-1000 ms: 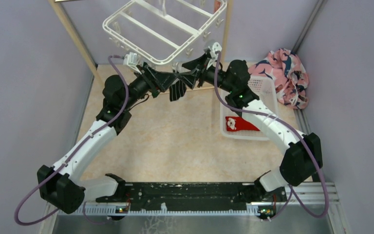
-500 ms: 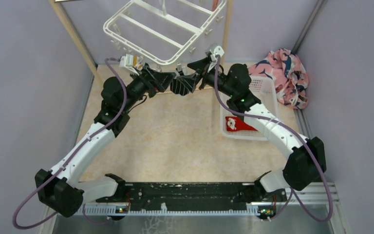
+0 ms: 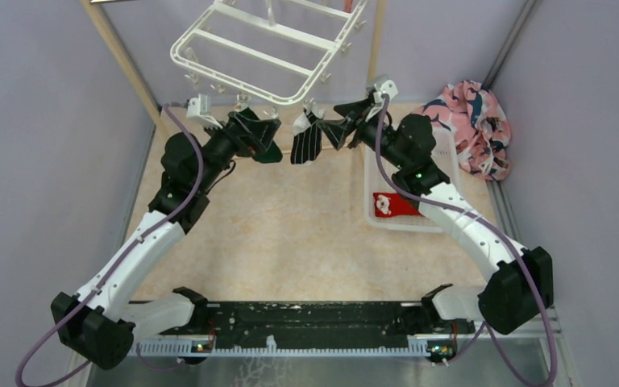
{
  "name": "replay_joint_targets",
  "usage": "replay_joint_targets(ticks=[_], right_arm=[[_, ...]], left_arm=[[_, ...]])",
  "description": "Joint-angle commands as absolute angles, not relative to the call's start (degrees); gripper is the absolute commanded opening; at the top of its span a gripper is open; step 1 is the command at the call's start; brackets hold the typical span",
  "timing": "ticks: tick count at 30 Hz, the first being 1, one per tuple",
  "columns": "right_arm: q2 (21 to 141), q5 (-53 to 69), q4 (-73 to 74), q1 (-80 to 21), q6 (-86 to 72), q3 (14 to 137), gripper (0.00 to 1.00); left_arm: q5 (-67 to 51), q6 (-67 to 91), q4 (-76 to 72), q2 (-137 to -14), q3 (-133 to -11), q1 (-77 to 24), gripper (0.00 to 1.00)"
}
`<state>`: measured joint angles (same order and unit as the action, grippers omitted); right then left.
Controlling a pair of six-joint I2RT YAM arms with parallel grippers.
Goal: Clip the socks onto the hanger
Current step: Open the clamp at the hanger.
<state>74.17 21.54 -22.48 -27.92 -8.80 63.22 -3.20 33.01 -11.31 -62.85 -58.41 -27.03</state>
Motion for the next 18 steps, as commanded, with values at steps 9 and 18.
replay_joint_targets(ticks=[9,18], right_arm=[[69.57,18.03,-22.05,-37.01,-2.34,64.61,0.52],[76.75,18.17,-21.97,-38.90,-0.77,71.34,0.51]], left_arm=[[-2.75,26.96,-16.05,-57.56,-53.19,-27.29,0.94],[-0.85,25.26,-17.11,-57.04,-52.04,-27.32,0.95]])
